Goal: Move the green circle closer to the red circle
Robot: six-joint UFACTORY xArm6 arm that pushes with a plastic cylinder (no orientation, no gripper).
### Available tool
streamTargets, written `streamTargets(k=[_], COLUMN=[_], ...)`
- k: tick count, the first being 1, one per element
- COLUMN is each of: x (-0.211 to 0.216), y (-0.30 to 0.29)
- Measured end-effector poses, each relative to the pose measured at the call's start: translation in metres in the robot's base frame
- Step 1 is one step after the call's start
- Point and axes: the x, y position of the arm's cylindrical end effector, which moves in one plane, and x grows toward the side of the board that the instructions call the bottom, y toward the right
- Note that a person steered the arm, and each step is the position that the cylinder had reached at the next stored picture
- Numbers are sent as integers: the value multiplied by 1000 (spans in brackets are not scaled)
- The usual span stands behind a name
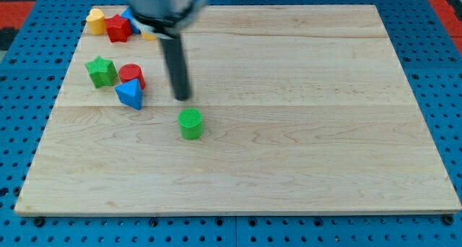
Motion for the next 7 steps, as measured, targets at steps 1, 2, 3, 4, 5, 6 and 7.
streamTargets(k=[1, 2, 3, 4, 5, 6, 7], x=[62, 79, 18, -2, 28, -6, -13], y=[53, -22, -84, -117, -4, 90, 14])
